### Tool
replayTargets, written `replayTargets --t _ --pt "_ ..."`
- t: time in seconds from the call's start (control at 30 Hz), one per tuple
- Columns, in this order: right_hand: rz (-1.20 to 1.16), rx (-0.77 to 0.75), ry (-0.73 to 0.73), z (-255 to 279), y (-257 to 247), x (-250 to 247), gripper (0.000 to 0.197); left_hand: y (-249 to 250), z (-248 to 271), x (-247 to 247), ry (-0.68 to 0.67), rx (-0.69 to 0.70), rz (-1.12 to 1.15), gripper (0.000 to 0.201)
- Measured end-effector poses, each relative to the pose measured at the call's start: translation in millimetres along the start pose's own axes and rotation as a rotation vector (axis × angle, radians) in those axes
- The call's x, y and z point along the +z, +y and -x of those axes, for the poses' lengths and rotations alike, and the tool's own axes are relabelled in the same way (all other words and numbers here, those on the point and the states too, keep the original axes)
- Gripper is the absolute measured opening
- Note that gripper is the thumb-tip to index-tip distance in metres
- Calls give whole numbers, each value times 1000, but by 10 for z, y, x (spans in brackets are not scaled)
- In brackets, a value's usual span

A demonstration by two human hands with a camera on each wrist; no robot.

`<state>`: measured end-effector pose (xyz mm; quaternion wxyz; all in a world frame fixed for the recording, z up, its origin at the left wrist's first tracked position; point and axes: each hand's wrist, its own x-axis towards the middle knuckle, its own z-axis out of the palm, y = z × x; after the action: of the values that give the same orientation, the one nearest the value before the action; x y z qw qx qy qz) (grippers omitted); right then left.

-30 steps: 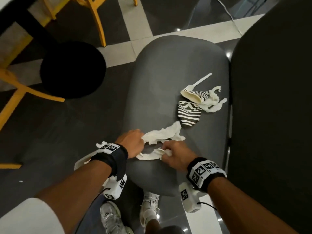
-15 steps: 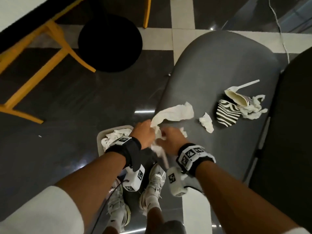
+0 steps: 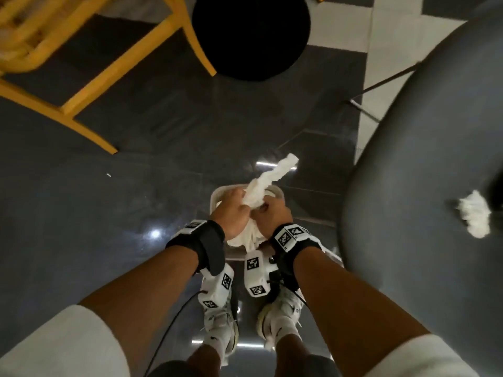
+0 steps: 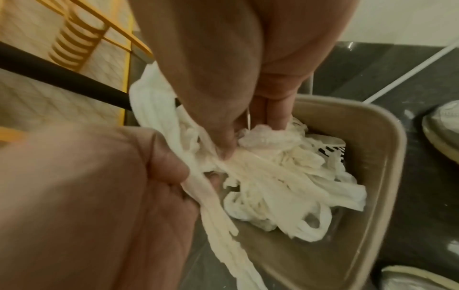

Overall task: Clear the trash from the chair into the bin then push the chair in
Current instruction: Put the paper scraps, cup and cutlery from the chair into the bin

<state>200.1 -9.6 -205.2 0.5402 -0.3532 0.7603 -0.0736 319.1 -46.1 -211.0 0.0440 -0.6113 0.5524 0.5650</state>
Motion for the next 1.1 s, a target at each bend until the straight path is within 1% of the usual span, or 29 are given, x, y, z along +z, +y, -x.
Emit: replayTargets --t 0.03,0.1,0.2,0.27,0.3,0.4,0.43,0.47,0.5,0.57,0.63,0.7,0.77,0.87,0.93,0.97,1.03,1.1 --pt "-8 8 39 -149 69 102 16 -146 -92 57 -15 33 -61 29" --pt "0 23 78 -460 233 295 19 -430 -277 197 -27 99 -153 29" --pt "139 60 -3 -829 499 543 24 -764 -503 419 -93 167 -270 31" --pt "203 82 -38 -961 615 618 31 -878 -642 538 -136 192 -374 33" --pt "232 83 -43 -1007 650 631 35 -892 -714 578 -124 197 -425 36" --pt "312 9 -118 -1026 620 608 41 -877 -915 653 6 150 -557 40" --pt "289 13 -136 -999 588 586 40 -878 -953 676 35 118 -571 43" --pt "241 42 -159 -974 557 582 38 -874 -978 688 40 93 -608 46" --pt "209 48 -163 -929 516 564 38 -846 -972 681 15 66 -640 46" --pt "181 69 -185 -810 460 528 39 -756 -917 662 -33 21 -659 35" --pt "163 50 -215 -660 404 453 42 -648 -818 626 -24 1 -574 32" --pt "122 45 -229 -494 373 325 45 -517 -671 539 -14 -1 -519 38" --pt "116 78 -248 -292 358 161 42 -381 -498 420 -21 8 -480 38" --pt "63 140 -280 -9 325 -139 37 -42 -243 182 -20 8 -463 30" --pt "-13 130 -295 163 279 -387 35 332 -107 59 9 1 -553 29" --pt "-65 116 -280 258 237 -539 33 549 -57 23 34 17 -576 29" --pt "-187 63 -230 429 152 -864 26 1079 -12 12 87 85 -584 26" --pt "-321 -9 -220 594 95 -1222 13 1647 -13 126 142 183 -573 27"
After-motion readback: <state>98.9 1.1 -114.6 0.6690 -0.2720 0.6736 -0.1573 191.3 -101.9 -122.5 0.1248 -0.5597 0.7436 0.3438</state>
